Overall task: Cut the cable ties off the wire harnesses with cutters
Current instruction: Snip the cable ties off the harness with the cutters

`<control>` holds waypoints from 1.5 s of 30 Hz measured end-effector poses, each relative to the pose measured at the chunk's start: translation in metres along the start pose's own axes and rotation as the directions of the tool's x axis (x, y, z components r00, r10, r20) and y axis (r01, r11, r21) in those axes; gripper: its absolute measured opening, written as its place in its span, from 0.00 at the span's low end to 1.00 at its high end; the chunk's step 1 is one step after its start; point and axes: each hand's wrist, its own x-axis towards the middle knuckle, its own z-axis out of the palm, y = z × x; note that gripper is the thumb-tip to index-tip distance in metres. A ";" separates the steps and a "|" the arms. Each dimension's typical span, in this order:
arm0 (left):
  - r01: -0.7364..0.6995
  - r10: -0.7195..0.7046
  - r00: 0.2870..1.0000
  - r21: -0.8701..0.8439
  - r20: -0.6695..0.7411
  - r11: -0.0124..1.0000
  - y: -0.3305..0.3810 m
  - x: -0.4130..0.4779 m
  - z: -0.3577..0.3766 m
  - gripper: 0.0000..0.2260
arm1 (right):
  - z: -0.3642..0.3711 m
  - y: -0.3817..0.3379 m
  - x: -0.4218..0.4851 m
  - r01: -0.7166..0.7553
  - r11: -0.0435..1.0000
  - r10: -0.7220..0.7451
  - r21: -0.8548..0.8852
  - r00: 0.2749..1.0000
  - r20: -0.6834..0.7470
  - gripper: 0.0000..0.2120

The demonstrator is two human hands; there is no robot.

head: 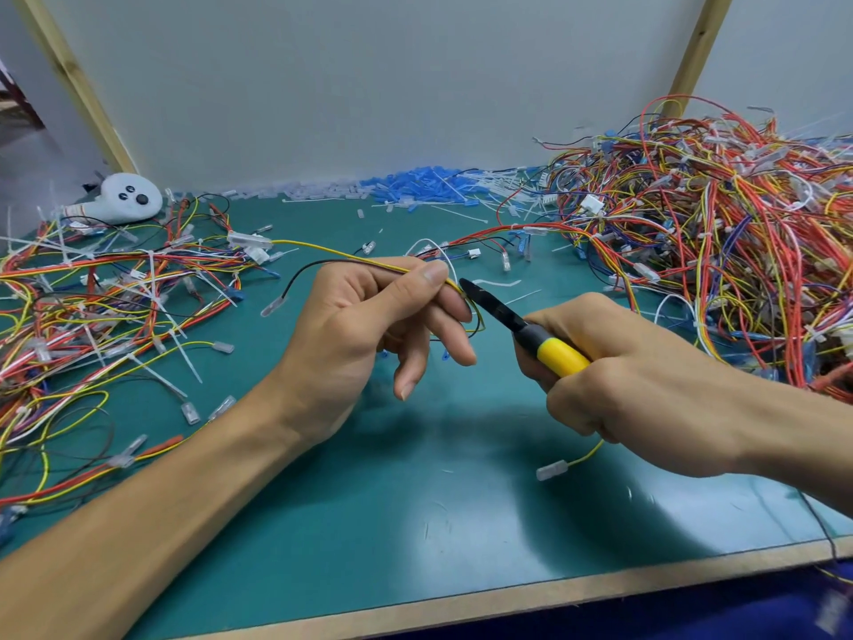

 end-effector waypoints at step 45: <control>0.148 0.294 0.901 0.864 -0.319 0.482 -0.009 0.019 -0.044 0.15 | -0.025 0.010 0.069 0.316 0.731 -0.573 -0.605 0.764 -0.295 0.12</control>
